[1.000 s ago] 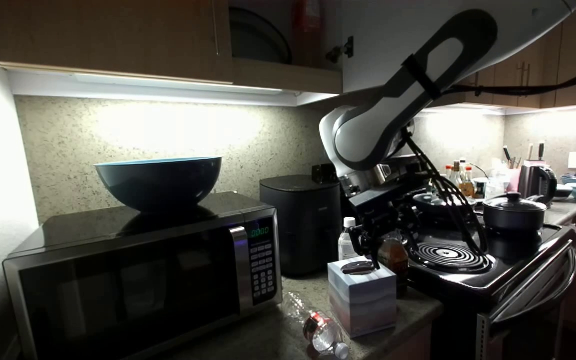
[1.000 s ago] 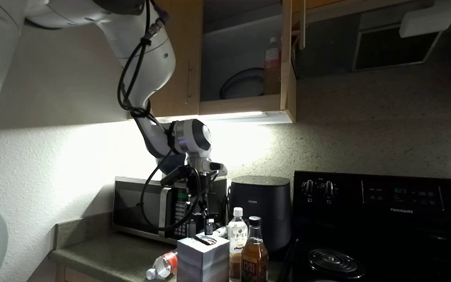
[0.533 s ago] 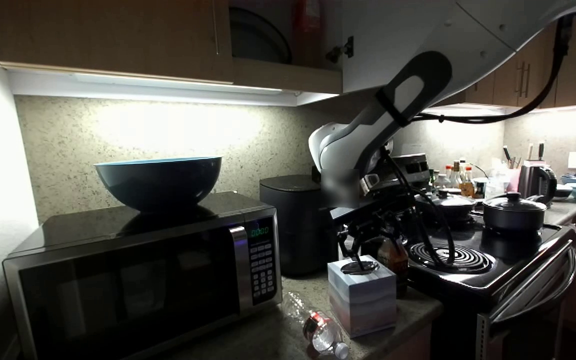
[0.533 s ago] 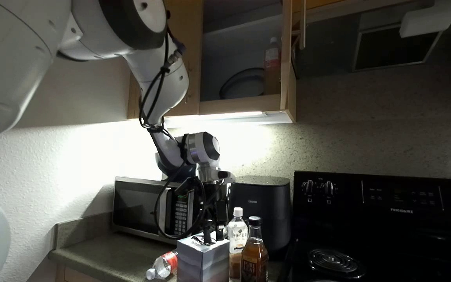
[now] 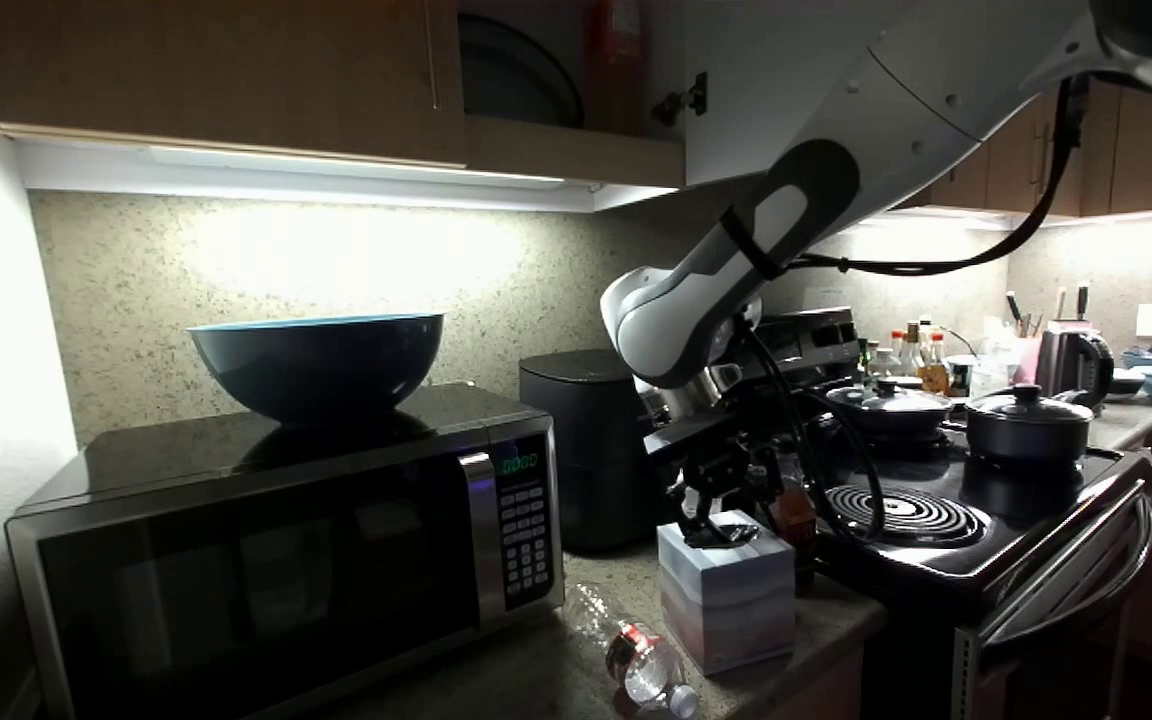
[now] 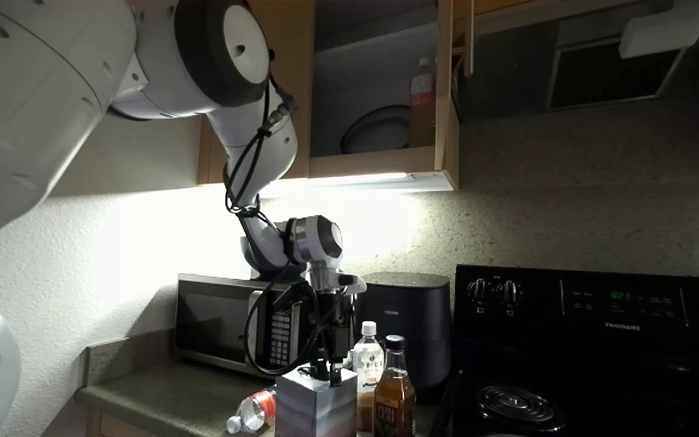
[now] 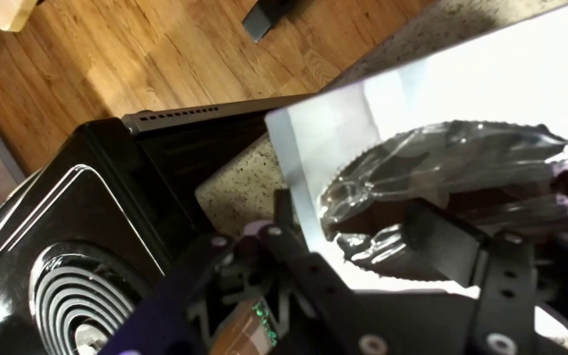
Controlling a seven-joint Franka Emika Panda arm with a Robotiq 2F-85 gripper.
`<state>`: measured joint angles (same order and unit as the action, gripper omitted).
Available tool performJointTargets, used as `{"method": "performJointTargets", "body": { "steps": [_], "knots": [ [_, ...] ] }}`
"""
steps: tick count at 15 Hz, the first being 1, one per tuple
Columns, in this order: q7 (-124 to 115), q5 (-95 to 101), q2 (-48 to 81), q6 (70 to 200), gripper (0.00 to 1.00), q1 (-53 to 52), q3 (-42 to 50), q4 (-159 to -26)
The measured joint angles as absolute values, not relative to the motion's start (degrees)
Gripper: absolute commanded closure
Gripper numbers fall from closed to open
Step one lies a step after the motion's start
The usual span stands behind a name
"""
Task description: Put the box in the cabinet
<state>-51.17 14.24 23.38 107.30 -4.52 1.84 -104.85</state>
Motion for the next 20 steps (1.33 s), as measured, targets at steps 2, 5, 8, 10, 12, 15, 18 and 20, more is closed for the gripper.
{"method": "performJointTargets", "body": {
  "steps": [2,5,8,10,12,15,18,20],
  "knots": [
    [-51.2,14.2,23.5,105.8,0.85,-4.5,2.1,-104.4],
    [-51.2,13.7,24.5,105.5,0.98,-4.5,2.3,-104.4],
    [-51.2,13.4,25.0,105.2,1.0,-4.5,2.5,-104.2],
    [-51.2,13.1,24.8,105.3,0.99,-4.6,2.5,-104.1],
    [-51.2,13.1,23.7,106.1,0.98,-4.7,2.5,-104.1],
    [-51.2,13.1,19.4,108.8,0.98,-5.2,2.5,-104.4],
    [-51.2,13.2,12.9,111.4,0.97,-5.7,2.3,-105.6],
    [-51.2,13.2,8.6,111.5,0.98,-5.8,1.9,-106.4]
  ]
}}
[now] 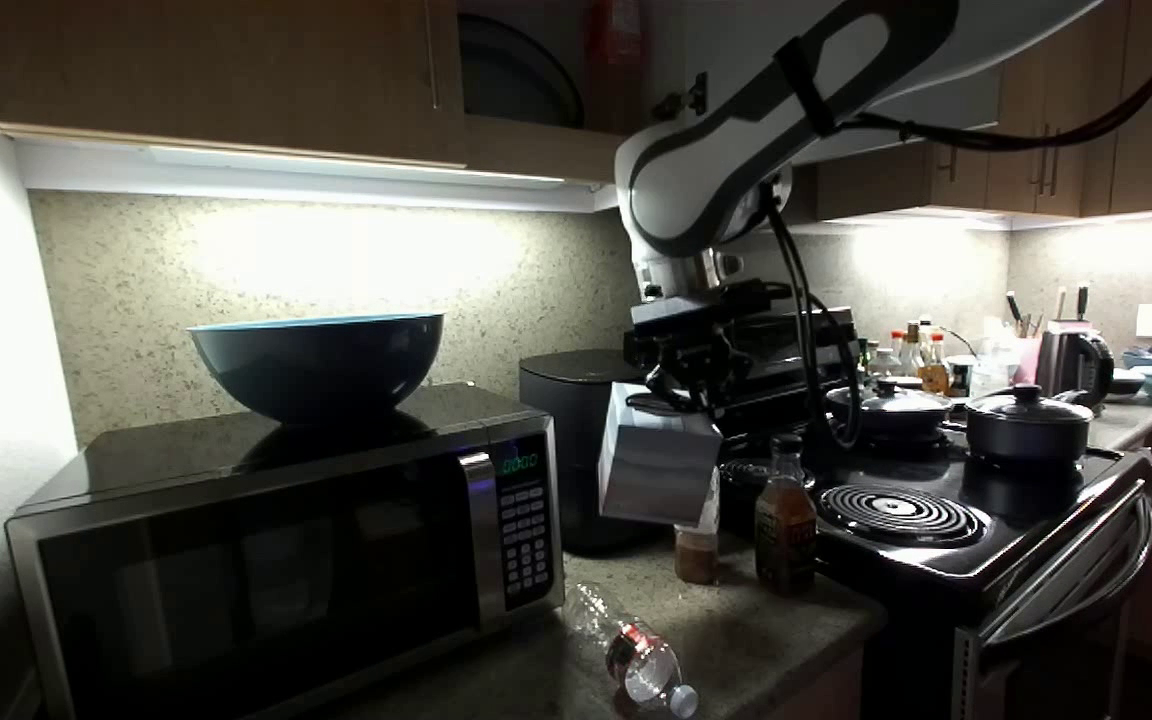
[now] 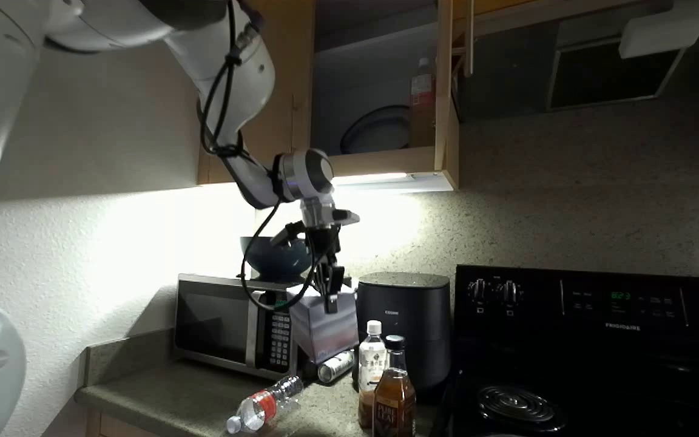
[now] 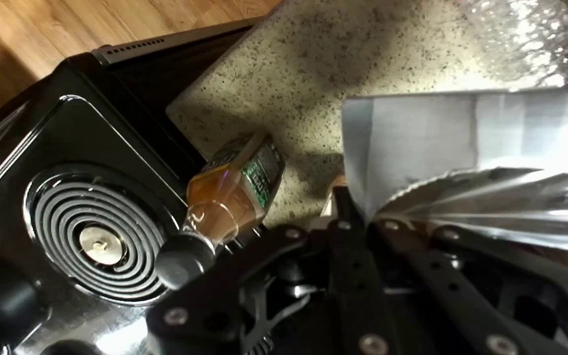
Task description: Put the box in the cabinet
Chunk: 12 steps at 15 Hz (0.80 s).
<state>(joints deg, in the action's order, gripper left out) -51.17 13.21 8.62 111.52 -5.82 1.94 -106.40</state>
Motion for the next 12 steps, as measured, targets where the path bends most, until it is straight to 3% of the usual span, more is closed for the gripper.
{"method": "performJointTargets", "body": {
  "steps": [12],
  "knots": [
    [-58.8,18.9,-5.3,111.7,0.98,-5.3,-1.1,-104.9]
  ]
}}
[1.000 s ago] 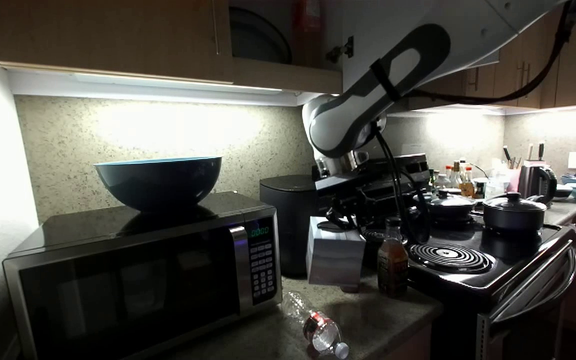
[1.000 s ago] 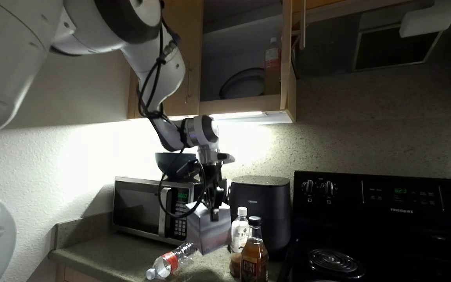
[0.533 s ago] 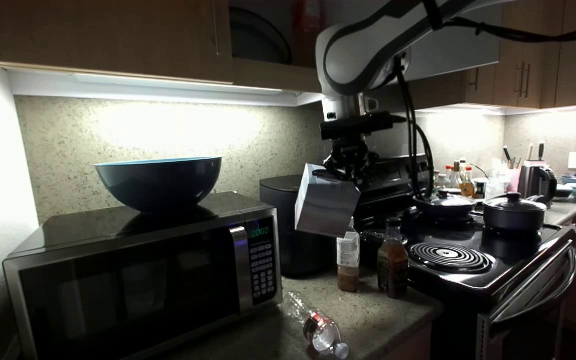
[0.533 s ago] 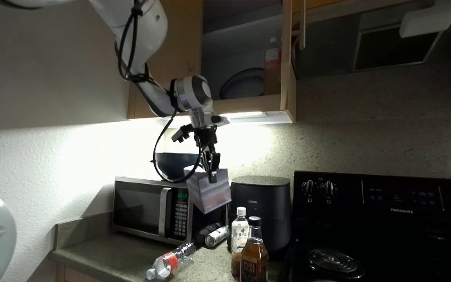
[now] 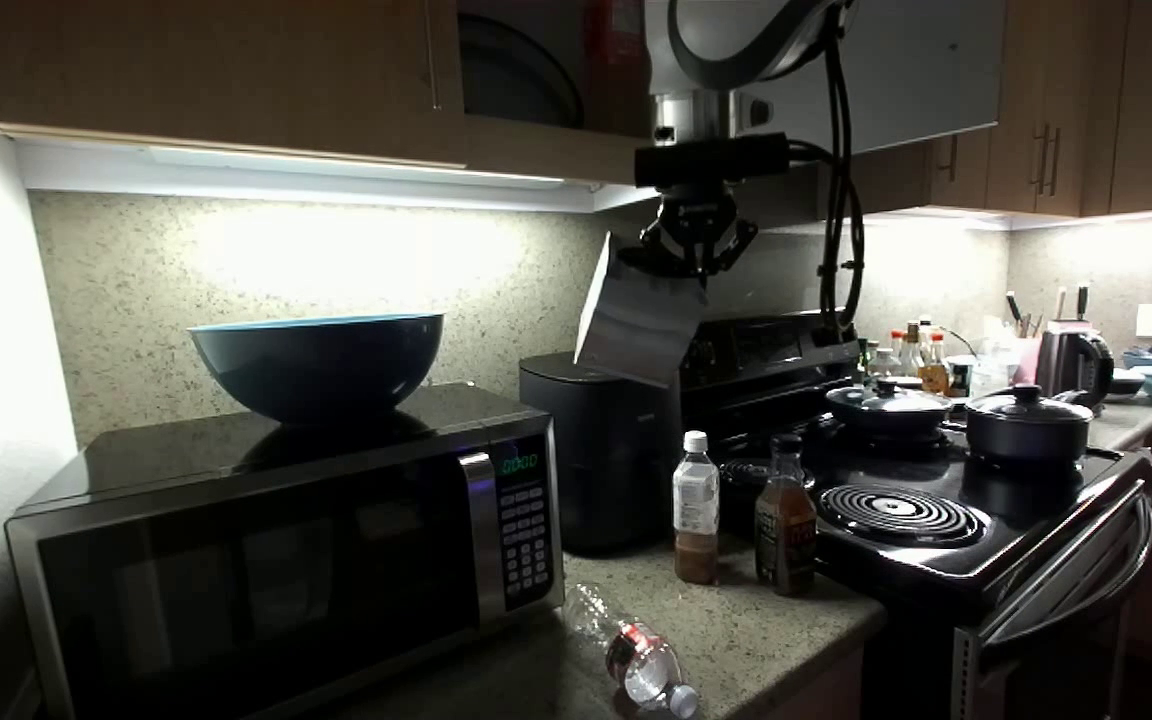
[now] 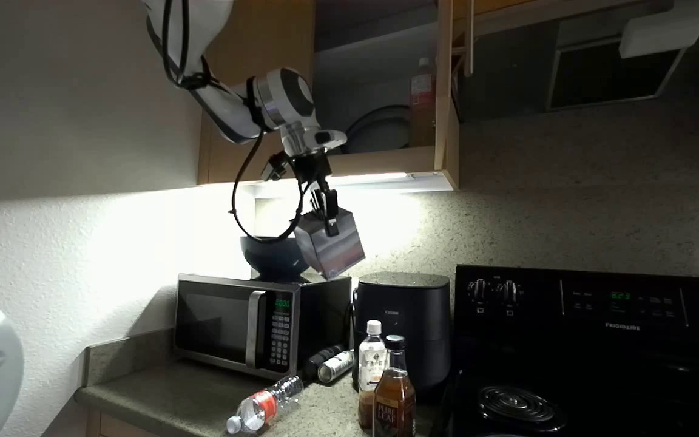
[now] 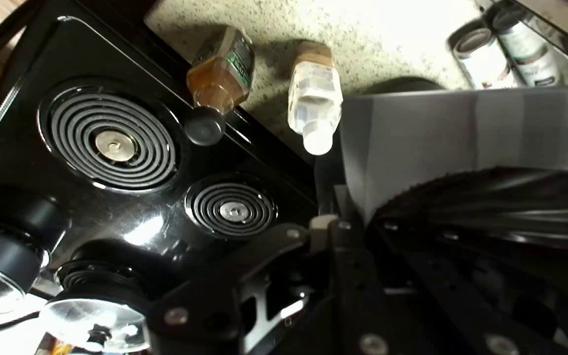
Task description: Put the box in the cabinet
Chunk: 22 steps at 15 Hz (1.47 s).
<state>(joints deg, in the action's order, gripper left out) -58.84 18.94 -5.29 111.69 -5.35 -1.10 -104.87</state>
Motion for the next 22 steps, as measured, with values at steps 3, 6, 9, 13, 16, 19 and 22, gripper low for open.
{"method": "performJointTargets", "body": {
  "steps": [3,6,9,13,16,19,22],
  "knots": [
    [-59.3,21.1,-6.4,109.8,0.98,-5.3,-2.2,-103.3],
    [-59.4,21.3,-6.4,109.6,0.98,-5.3,-2.4,-103.3],
    [-59.6,22.0,-6.3,110.2,0.98,-5.2,-2.5,-103.2],
    [-64.6,29.2,-6.1,114.0,0.97,-4.2,-3.0,-98.5],
    [-67.0,34.6,-5.9,114.9,0.98,-3.9,-3.8,-92.2],
    [-69.9,39.4,-5.1,116.7,0.98,-3.9,-4.3,-87.5],
    [-74.3,43.6,-2.9,119.5,0.98,-3.9,-4.3,-82.6]
  ]
}}
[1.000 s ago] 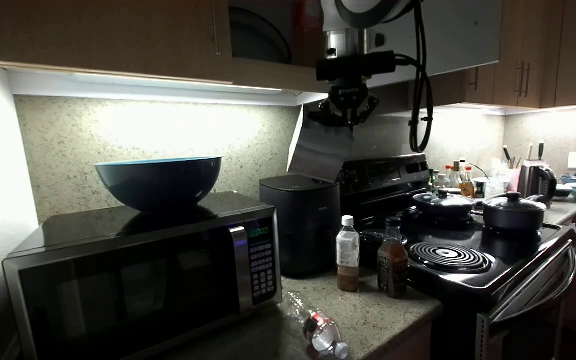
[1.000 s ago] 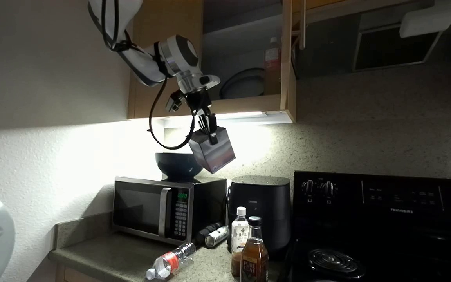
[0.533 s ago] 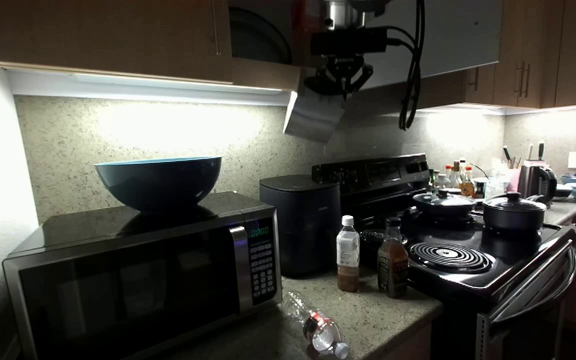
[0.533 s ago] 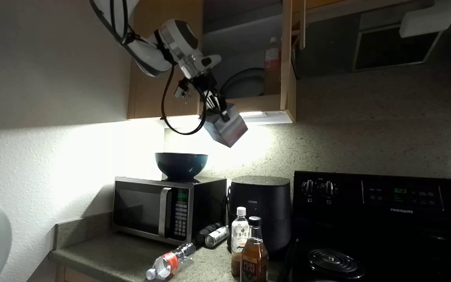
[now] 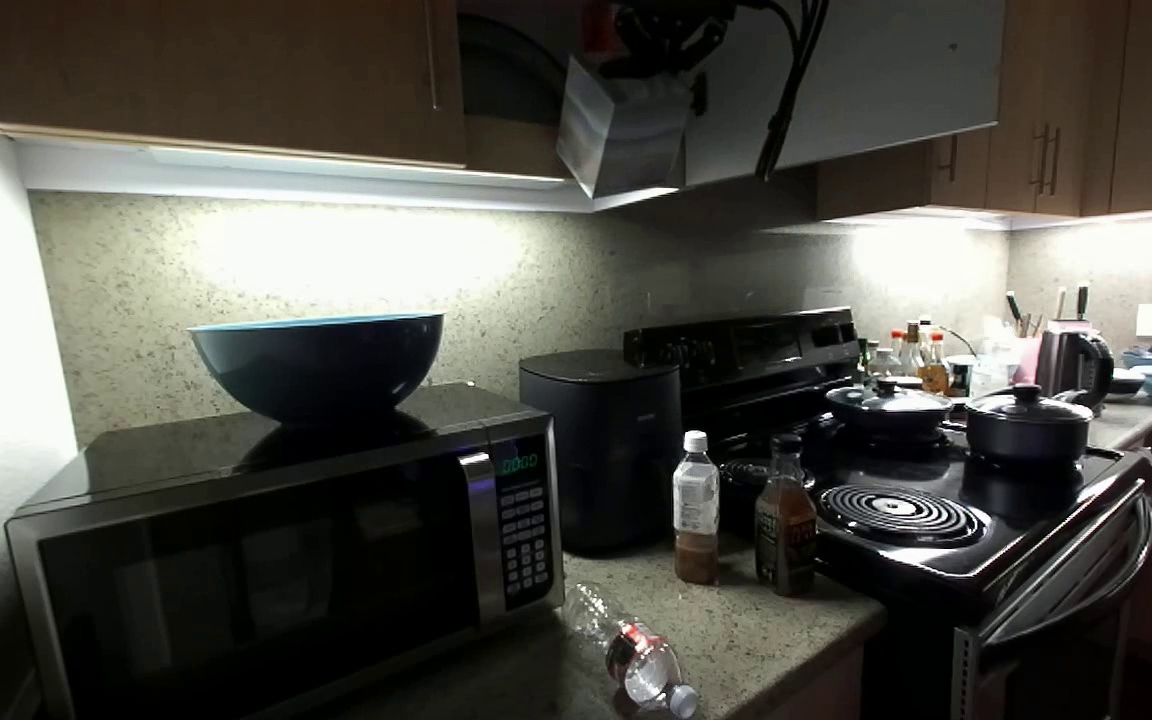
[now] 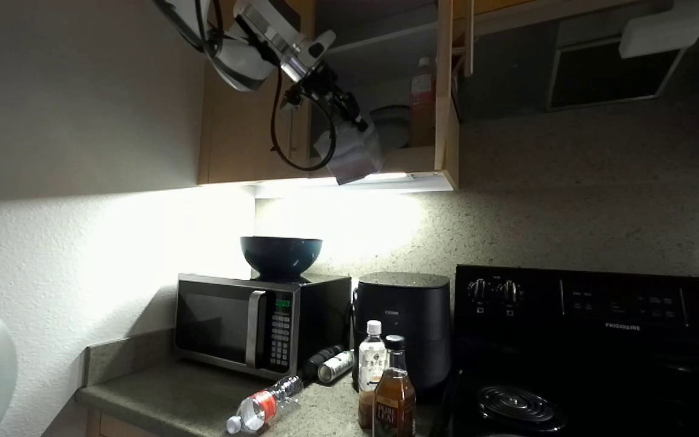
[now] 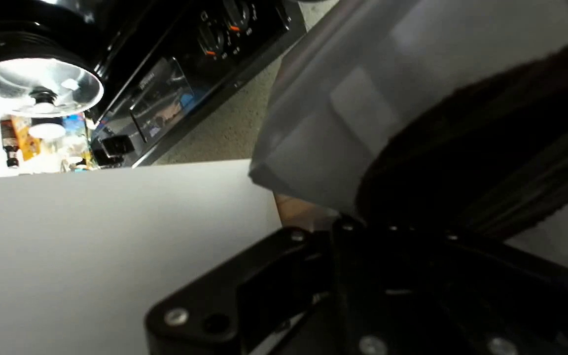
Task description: Put the box in the cabinet
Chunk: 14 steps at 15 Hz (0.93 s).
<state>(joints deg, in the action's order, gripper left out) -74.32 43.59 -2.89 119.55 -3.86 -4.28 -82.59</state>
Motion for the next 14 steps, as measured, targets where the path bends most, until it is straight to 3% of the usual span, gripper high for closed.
{"method": "performJointTargets", "body": {
  "steps": [14],
  "knots": [
    [-102.3,63.0,9.7,127.8,0.97,-4.0,-3.3,-63.4]
  ]
}}
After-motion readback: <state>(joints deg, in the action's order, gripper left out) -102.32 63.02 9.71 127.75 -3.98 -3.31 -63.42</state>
